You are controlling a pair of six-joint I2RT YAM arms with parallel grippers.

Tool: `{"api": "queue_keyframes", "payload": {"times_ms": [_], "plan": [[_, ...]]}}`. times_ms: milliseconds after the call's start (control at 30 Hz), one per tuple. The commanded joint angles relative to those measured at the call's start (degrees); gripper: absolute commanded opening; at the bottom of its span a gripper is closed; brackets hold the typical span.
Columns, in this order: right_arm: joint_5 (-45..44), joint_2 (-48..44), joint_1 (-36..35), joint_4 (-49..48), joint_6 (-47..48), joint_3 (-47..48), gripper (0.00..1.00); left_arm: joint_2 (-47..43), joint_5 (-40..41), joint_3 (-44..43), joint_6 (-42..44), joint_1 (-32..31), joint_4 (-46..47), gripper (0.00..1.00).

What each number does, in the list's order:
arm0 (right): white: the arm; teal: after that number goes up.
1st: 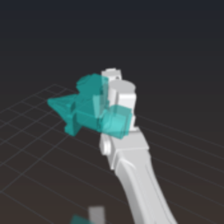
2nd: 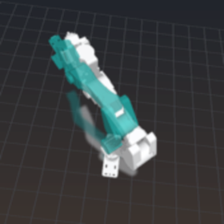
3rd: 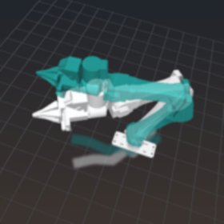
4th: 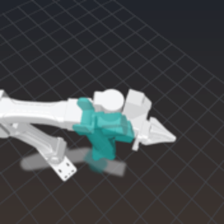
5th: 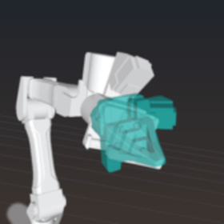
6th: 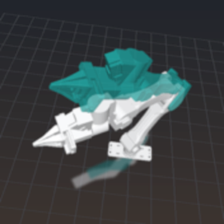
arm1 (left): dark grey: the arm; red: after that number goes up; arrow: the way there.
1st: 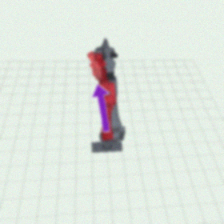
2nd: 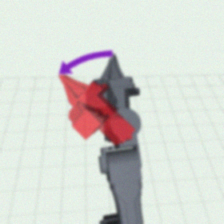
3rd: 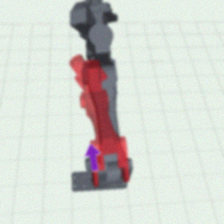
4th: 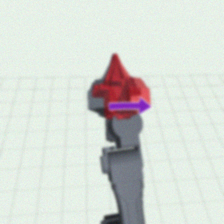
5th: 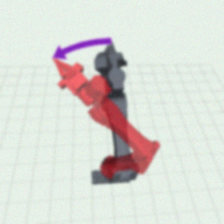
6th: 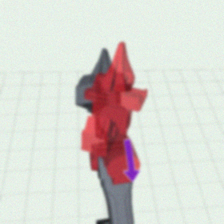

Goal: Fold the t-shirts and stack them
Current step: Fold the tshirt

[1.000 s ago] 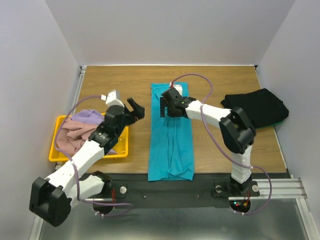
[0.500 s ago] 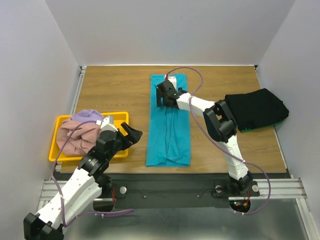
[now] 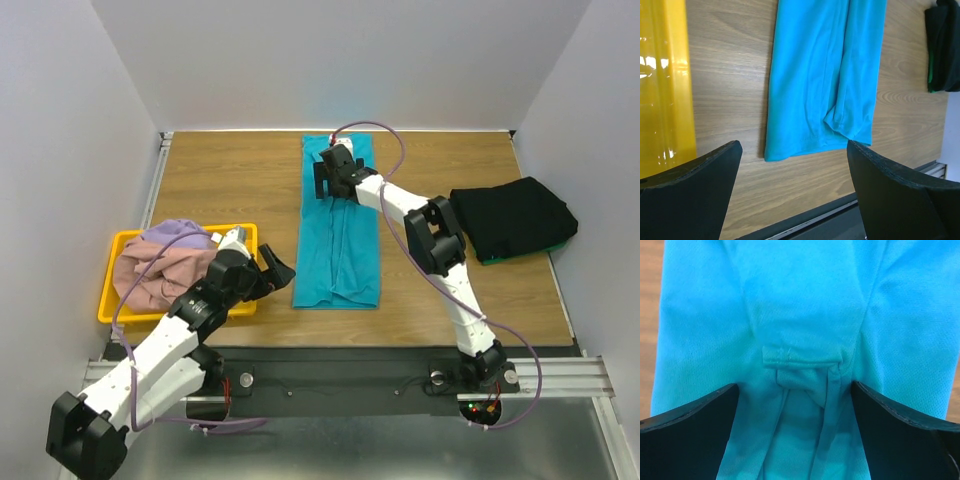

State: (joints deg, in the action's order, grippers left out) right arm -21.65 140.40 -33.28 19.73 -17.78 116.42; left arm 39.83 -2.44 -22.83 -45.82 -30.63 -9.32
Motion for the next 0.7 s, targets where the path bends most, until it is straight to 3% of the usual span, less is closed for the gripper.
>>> {"api": "queue_keyframes", "payload": {"times_ms": [0, 200, 300, 500, 667], "plan": [[8.45, -7.23, -0.3, 3.3, 3.28, -2.24, 1.0, 2.96, 1.73, -4.94, 2.58, -2.76, 1.85, 0.99], [11.37, -26.45, -2.23, 2.6, 1.53, -19.36, 1.0, 10.95, 8.75, -7.75, 0.39, -11.71, 1.41, 0.99], [10.84, -33.59, -3.81, 1.03, -2.33, -34.37, 1.0, 13.07, 10.43, -7.85, -2.33, -14.01, 0.1, 0.99], [10.83, -53.69, -7.06, -0.13, -14.29, -61.0, 1.0, 17.64, 14.56, -8.72, -3.66, -15.6, -3.42, 0.99], [17.86, -65.67, -8.73, -0.04, -20.18, -74.04, 1.0, 17.21, 14.3, -7.5, -5.15, -16.13, -3.25, 0.99]]}}
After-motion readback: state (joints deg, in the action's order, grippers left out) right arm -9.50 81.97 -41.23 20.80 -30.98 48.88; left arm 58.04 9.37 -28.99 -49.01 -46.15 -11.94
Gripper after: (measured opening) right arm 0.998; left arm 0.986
